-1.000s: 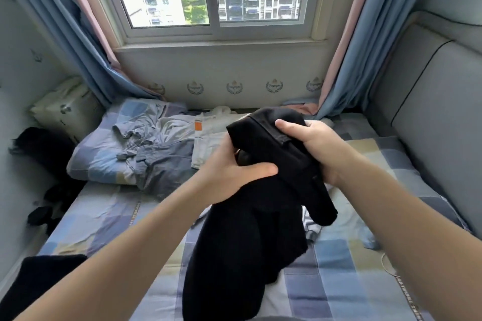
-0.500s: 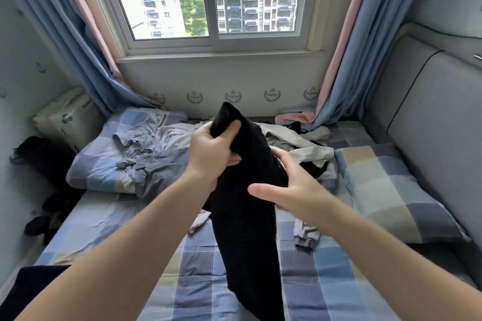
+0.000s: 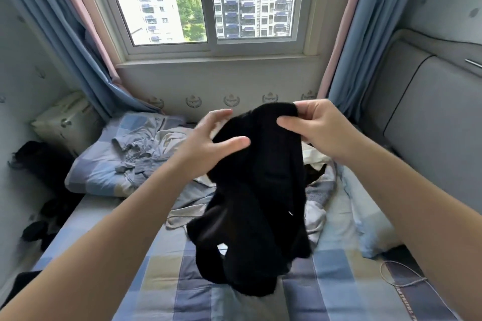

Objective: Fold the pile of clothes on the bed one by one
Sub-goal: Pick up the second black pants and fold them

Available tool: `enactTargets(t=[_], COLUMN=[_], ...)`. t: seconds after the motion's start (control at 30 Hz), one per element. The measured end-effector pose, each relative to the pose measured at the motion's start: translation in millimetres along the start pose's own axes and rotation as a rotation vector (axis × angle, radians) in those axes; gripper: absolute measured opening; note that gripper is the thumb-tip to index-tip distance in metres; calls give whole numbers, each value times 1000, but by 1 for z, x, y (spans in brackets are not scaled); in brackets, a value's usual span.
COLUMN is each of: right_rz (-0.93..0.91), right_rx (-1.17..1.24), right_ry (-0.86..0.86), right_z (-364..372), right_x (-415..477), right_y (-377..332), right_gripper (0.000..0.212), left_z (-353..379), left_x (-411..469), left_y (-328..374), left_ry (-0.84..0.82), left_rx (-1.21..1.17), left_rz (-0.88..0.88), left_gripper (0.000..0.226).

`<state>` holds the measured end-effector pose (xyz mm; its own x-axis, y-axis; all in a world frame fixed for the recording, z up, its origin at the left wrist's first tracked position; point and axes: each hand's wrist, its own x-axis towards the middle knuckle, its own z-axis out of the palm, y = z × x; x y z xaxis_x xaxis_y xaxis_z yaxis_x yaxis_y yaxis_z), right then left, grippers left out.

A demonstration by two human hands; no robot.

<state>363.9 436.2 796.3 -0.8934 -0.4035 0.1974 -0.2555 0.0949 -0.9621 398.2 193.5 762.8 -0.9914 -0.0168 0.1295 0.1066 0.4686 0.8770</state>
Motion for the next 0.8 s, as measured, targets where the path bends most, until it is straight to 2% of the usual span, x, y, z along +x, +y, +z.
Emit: enactTargets(t=[0.03, 0.07, 0.13, 0.2, 0.27, 0.33, 0.4, 0.47, 0.6, 0.7, 0.73, 0.8], right_rz=[-20, -41, -68, -61, -32, 56, 181, 257, 275, 297, 295, 275], right_rx=[-43, -88, -154, -137, -60, -58, -142, -200, -241, -195, -189, -208], right_ry=[-26, -44, -49, -15, -8, -101, -219, -187, -87, -123, -135, -173], right_z=[1, 2, 8, 11, 10, 6, 9, 10, -1, -7, -9, -12], right_x=[4, 6, 8, 9, 4, -6, -22, -34, -40, -36, -33, -26], right_y=[-8, -16, -25, -22, -11, 6, 31, 56, 71, 56, 48, 34], right_gripper=[13, 11, 11, 10, 12, 29, 33, 24, 19, 16, 15, 15], left_z=[6, 13, 26, 33, 33, 29, 21, 13, 3, -5, -7, -11], left_x=[-3, -4, -10, -13, -12, -10, -6, -4, 0, 8, 10, 11], left_y=[6, 9, 17, 21, 20, 22, 24, 26, 12, -13, -18, -21], left_ry=[-88, -169, -224, -129, -14, 74, 129, 168, 240, 271, 245, 116], left_rx=[-118, -234, -281, -277, -396, -531, -576, -567, -529, -268, -182, -105], left_rz=[10, 10, 40, 62, 28, -12, -32, -38, -123, -180, -191, -173], left_gripper=[70, 68, 39, 17, 13, 11, 12, 13, 12, 7, 17, 56])
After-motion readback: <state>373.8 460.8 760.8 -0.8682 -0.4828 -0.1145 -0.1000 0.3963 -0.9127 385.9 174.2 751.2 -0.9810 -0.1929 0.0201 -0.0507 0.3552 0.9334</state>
